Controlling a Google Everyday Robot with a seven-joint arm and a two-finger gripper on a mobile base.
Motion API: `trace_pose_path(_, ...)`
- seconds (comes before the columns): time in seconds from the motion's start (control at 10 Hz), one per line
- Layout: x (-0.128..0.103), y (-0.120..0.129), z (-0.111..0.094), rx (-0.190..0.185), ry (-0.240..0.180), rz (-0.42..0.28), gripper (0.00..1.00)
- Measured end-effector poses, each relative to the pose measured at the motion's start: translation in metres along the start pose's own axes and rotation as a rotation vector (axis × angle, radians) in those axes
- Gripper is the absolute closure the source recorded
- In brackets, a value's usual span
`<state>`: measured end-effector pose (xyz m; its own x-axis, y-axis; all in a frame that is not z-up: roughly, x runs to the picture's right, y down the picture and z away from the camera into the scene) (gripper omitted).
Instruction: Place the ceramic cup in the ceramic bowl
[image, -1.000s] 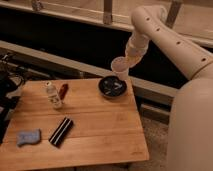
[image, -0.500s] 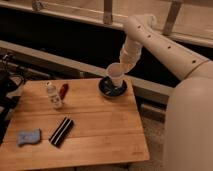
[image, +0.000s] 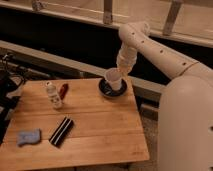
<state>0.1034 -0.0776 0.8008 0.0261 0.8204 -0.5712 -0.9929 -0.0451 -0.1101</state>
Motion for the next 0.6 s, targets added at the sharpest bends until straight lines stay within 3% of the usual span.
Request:
trace_pose_path(0.3,-0.007,-0.003,0.011,0.000,-0.003,0.000,1.00)
trace_pose_path(0.6,-0.017,0.003,-0.014,-0.049,-0.023,-0.002,1.00)
